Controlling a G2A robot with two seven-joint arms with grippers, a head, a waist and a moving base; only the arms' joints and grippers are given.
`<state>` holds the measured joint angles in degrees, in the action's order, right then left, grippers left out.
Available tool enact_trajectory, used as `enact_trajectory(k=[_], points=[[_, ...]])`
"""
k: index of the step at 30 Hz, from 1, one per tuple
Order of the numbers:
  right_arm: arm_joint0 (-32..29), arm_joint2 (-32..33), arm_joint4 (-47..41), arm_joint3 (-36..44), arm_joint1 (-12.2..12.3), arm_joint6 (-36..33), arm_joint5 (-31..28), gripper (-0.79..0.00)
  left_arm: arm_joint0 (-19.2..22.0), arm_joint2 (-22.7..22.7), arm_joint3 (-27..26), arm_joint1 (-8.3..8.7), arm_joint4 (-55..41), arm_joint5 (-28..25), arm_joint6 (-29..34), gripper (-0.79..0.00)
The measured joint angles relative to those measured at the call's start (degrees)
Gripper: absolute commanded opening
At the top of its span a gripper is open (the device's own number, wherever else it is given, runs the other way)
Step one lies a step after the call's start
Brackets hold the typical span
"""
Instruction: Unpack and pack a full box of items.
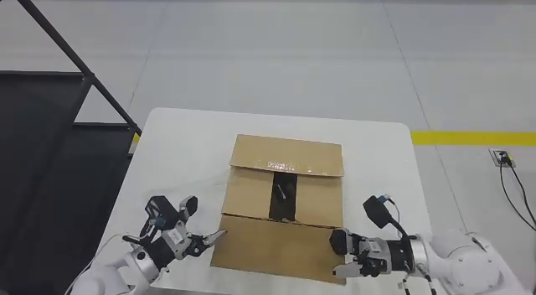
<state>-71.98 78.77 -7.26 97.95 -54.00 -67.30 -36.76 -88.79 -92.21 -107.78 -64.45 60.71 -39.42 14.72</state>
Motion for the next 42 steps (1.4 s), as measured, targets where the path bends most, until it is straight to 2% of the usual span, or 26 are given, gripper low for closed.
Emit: enact_trajectory(k=[2,4,7,16,19,24,27,32,39,42], points=[[1.36,-0.62,-1.53,-2.02,-0.13,1.07,1.1,0.0,0.18,0.33,0.35,0.17,1.97,-0.78,1.08,0.0],[2.86,-0.89,-6.79,-3.68,-0.48,4.27,3.44,0.0,0.41,0.79,0.97,0.3,3.67,-1.09,1.63,0.0],[4.36,-0.42,-11.99,-4.61,-0.59,6.93,8.87,0.0,0.92,1.48,2.02,0.36,4.65,-0.09,2.18,0.0],[4.19,-0.61,-12.4,-4.33,-0.7,7.43,9.26,0.0,1.23,1.82,2.28,0.36,5.26,0.91,2.48,0.0],[5.57,-1.95,-14.74,-5.05,-1.08,10.76,14.19,0.0,1.23,1.82,2.28,0.36,5.26,0.91,2.48,0.0],[11.39,-6.16,-12.69,-9.7,-2.02,14.45,22.94,0.0,0.7,2.17,1.68,0.42,5.75,1.3,1.18,0.0],[14.59,-8.77,-12.22,-12.74,-2.73,15.81,25.38,0.0,0.33,2.28,1.51,0.46,5.73,1.87,0.15,0.0],[17.96,-11.14,-15.08,-16.05,-3.94,19.86,25.97,0.0,-0.14,2.44,1.54,0.57,5.34,2.17,-0.54,0.0],[23.29,-12.62,-19.03,-19.03,-5.67,26.23,22.97,0.0,-0.71,2.59,1.64,0.76,5.3,2.57,-1.19,0.0],[24.73,-13.33,-20.52,-19.35,-6.17,28.0,24.11,0.0,-0.82,2.67,1.77,0.84,4.72,2.51,-0.98,0.0]])
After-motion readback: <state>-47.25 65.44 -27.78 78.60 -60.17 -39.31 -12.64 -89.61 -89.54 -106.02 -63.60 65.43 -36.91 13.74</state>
